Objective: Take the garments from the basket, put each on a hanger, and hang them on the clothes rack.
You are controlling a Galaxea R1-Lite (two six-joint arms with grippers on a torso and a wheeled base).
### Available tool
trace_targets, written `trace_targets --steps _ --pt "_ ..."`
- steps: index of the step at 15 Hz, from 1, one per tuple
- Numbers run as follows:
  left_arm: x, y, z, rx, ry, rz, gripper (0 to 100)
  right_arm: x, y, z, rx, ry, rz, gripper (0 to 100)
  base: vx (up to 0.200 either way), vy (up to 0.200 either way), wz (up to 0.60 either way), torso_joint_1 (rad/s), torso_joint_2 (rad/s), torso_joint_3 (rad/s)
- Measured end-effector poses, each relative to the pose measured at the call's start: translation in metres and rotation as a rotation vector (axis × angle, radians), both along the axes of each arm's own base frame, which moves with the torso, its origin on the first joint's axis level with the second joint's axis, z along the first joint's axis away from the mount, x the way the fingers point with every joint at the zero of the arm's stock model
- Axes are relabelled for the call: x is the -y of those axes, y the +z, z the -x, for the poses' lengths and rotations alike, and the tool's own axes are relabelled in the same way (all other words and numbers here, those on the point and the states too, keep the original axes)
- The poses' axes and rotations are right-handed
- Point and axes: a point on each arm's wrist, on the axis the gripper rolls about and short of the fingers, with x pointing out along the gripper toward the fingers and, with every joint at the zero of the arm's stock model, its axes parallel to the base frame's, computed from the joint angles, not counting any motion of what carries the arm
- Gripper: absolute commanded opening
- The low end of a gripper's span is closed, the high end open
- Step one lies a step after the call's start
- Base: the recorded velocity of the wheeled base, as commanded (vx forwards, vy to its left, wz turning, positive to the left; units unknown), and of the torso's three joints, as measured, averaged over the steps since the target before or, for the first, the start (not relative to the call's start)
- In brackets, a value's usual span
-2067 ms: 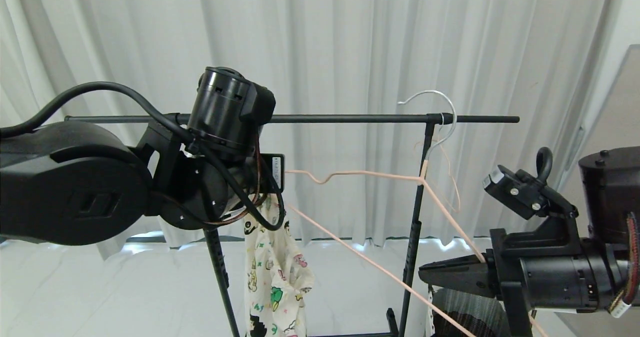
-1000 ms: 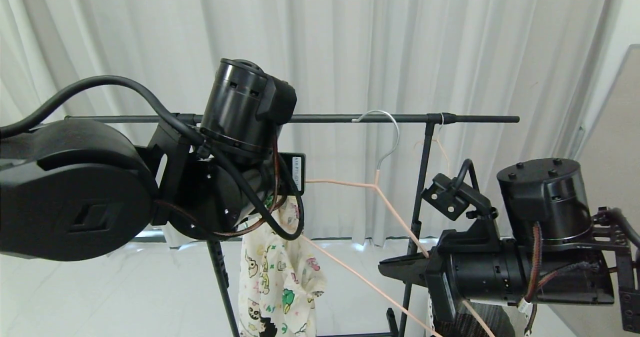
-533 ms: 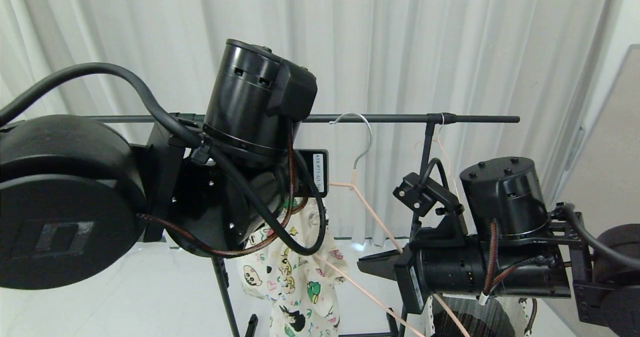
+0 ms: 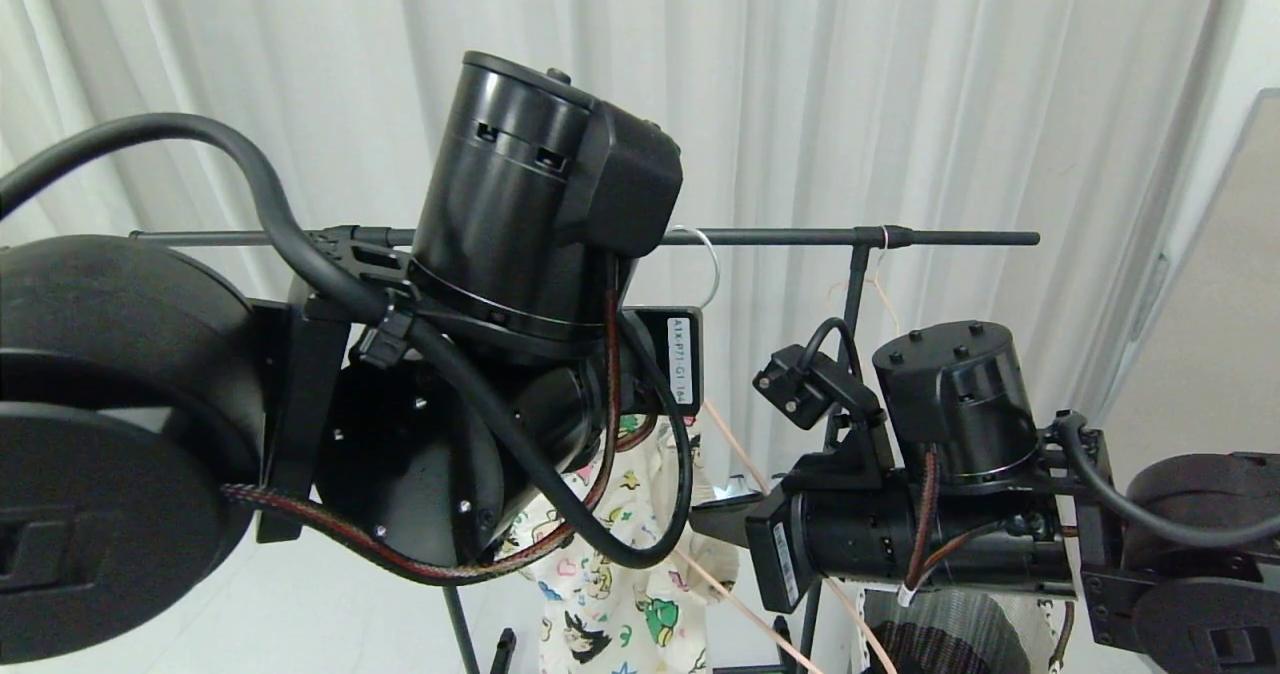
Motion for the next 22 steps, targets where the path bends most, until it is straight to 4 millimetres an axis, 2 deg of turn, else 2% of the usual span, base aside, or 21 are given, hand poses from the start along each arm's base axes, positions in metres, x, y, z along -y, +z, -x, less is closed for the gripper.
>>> trace_targets --steps 1,9,14,18,22 --pt "0.0 0.0 0.0 0.001 -0.001 0.001 100 0.0 0.0 0.0 0.007 -0.006 -0.004 0 0.0 0.0 0.0 0.0 0.0 0.0" --pt "-0.009 0.006 0.006 0.016 0.005 0.006 100 0.001 0.001 -0.001 0.118 -0.078 -0.083 0 0.0 0.0 0.0 0.0 0.0 0.0" --pt "-0.029 0.001 0.022 0.004 -0.002 -0.008 100 0.005 -0.005 -0.001 0.253 -0.149 -0.156 0 0.0 0.0 0.0 0.0 0.0 0.0" --pt "-0.052 -0.015 0.034 -0.029 0.016 -0.051 100 0.011 -0.017 0.0 0.358 -0.175 -0.152 0 0.0 0.0 0.0 0.0 0.0 0.0" --pt "-0.08 -0.041 0.026 -0.094 0.095 -0.1 100 0.015 -0.016 0.0 0.448 -0.227 -0.175 0 0.0 0.0 0.0 0.0 0.0 0.0"
